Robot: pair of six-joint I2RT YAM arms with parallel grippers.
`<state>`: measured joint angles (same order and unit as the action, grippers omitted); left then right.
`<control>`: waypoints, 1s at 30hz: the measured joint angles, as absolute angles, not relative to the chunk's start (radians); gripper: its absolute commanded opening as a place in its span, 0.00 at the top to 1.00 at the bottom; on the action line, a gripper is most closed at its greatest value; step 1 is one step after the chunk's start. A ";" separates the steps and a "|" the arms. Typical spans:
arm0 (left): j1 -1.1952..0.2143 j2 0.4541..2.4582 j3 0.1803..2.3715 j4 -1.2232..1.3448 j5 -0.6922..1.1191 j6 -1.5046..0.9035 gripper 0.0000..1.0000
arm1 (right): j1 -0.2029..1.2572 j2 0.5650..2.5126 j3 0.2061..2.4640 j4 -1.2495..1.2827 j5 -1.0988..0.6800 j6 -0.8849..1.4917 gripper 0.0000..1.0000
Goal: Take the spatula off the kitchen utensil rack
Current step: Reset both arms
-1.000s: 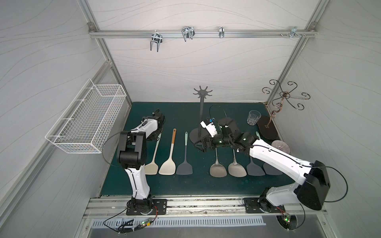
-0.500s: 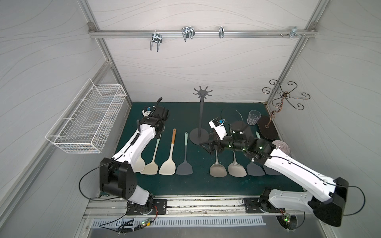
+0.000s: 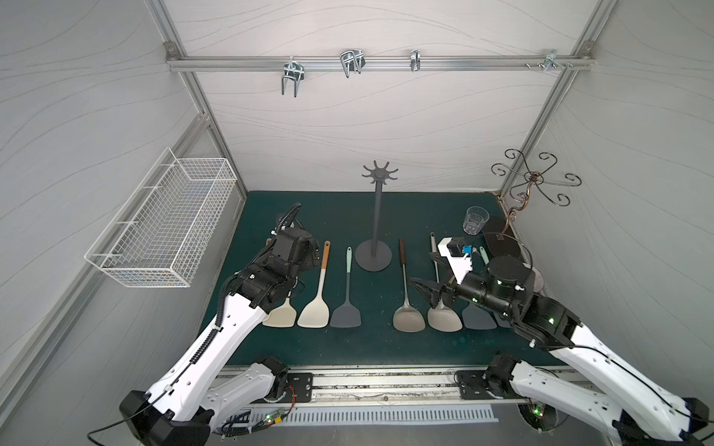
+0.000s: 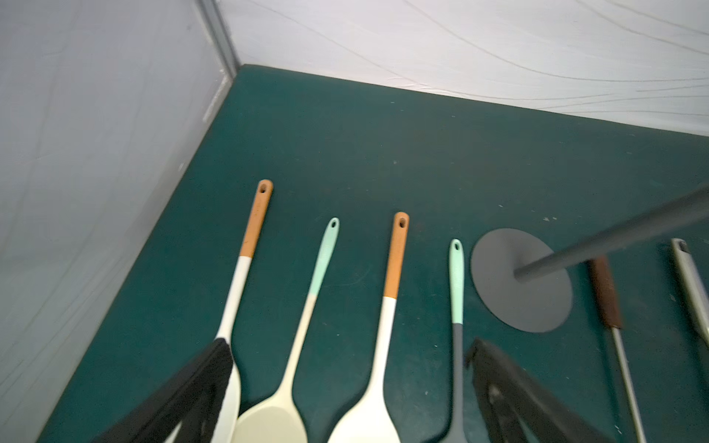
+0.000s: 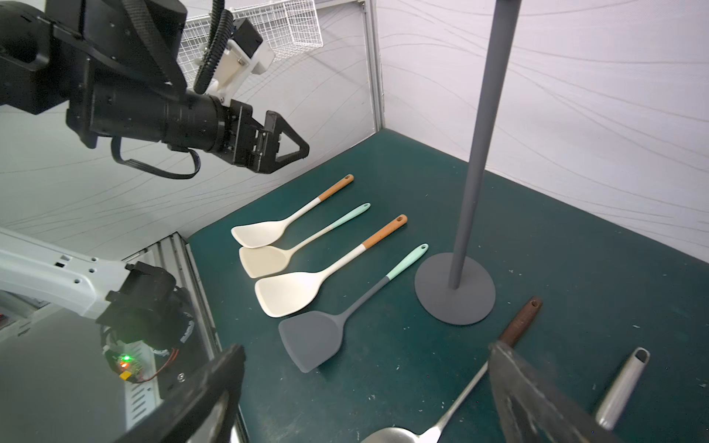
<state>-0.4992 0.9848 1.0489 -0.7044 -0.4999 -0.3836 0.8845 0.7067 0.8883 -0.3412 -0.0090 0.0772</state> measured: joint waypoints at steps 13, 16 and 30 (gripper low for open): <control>-0.467 0.980 0.888 -0.469 -0.386 -0.210 0.00 | 0.802 0.584 0.789 -0.307 0.173 -0.010 0.01; -0.370 0.984 0.865 -0.412 -0.353 -0.187 0.00 | 0.685 0.601 0.777 -0.282 0.139 -0.006 0.01; -0.042 1.023 0.661 -0.129 -0.143 -0.146 0.00 | 0.329 0.700 0.614 -0.053 -0.017 0.072 0.01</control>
<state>-0.0418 1.0233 0.6609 -0.1291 -0.1429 -0.1463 0.3286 0.7002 0.6136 -0.0532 -0.0166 0.0723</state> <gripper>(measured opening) 0.996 0.989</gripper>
